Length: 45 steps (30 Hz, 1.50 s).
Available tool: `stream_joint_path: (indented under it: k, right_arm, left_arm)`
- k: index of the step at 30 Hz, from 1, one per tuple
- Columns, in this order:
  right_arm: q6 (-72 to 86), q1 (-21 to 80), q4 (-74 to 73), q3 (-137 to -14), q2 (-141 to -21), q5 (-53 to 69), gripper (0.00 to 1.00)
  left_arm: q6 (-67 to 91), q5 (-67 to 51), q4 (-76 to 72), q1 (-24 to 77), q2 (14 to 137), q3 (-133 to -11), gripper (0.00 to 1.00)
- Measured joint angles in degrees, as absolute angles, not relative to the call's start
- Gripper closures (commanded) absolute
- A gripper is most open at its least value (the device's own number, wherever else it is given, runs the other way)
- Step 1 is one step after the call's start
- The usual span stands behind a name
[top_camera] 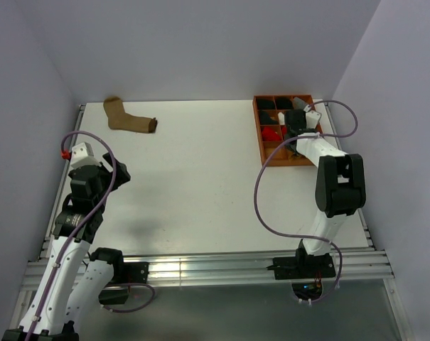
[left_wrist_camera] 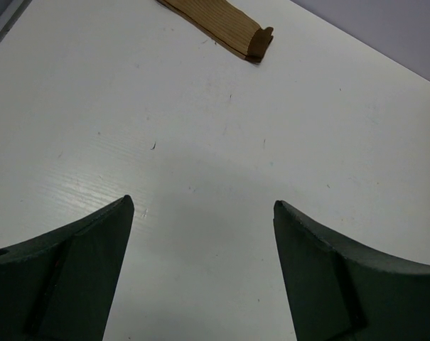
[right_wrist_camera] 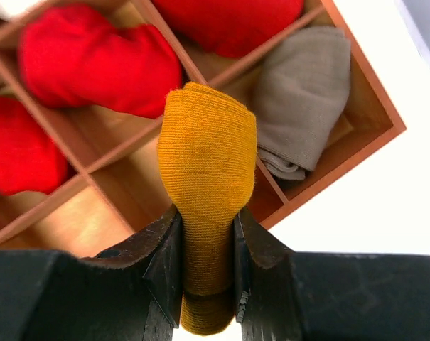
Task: Roll the socks
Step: Place the sock in the storage box.
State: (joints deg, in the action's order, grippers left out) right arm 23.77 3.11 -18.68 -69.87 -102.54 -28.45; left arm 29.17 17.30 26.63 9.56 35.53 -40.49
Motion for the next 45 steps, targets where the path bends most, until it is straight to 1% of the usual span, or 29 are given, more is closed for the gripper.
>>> stream_joint_path:
  k: [12,16,24,41,42,45]
  right_arm:
    - [24.6,2.7,-19.2,-72.4,-106.9,-28.8,1.0]
    - [24.6,2.3,-19.6,-72.8,-107.2,-26.9,1.0]
    - [23.8,1.4,-24.7,-79.1,-112.0,-24.7,1.0]
    - [22.7,-0.5,-26.6,-80.3,-114.9,-17.8,1.0]
    - [22.7,-0.8,-26.7,-80.3,-114.9,-17.2,1.0]
    - [22.9,-1.6,-26.7,-80.3,-114.8,-15.2,0.89]
  left_arm:
    - [29.1,17.3,26.9,9.6,35.9,-40.5,0.15]
    - [29.1,17.3,26.9,9.6,35.9,-40.5,0.15]
    - [29.1,17.3,26.9,9.6,35.9,-40.5,0.15]
    - [28.1,17.2,26.9,9.6,35.8,-40.5,0.15]
    - [28.1,17.2,26.9,9.6,35.8,-40.5,0.15]
    - [28.1,17.0,26.9,9.6,35.8,-40.4,0.15]
